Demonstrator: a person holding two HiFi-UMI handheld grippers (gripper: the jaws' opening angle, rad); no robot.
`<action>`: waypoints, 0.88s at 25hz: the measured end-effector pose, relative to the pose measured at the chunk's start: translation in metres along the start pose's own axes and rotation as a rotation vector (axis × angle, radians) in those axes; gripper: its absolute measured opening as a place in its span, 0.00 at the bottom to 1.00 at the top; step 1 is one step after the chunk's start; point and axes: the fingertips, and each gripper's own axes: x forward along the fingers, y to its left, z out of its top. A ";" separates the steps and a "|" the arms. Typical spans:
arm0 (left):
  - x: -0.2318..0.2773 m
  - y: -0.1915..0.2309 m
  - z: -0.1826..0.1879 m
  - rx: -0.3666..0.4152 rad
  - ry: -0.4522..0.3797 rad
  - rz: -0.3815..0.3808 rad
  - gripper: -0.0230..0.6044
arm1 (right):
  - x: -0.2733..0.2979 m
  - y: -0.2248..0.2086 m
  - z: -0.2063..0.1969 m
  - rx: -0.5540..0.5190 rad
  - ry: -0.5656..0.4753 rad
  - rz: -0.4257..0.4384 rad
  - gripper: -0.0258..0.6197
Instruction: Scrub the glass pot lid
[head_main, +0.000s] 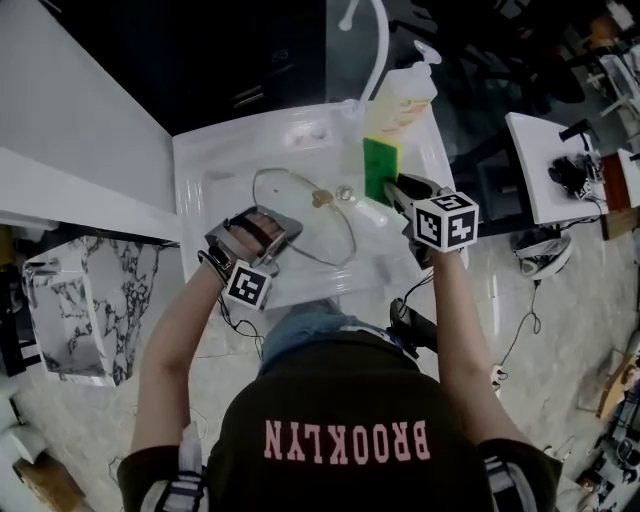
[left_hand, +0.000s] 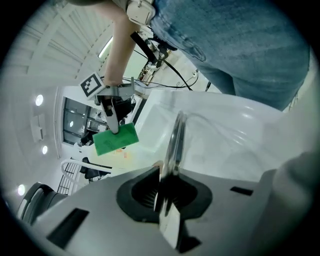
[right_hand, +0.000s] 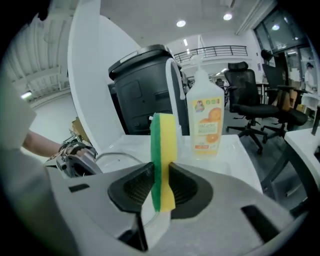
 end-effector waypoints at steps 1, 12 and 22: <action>0.001 -0.001 0.001 -0.010 -0.002 -0.031 0.06 | -0.007 -0.001 0.004 0.002 -0.022 -0.020 0.16; 0.010 0.019 0.009 -0.172 -0.031 -0.126 0.13 | -0.042 0.005 -0.001 0.036 -0.118 -0.088 0.17; 0.025 0.047 0.008 -0.452 -0.043 -0.211 0.16 | -0.053 -0.004 -0.037 0.070 -0.206 -0.210 0.17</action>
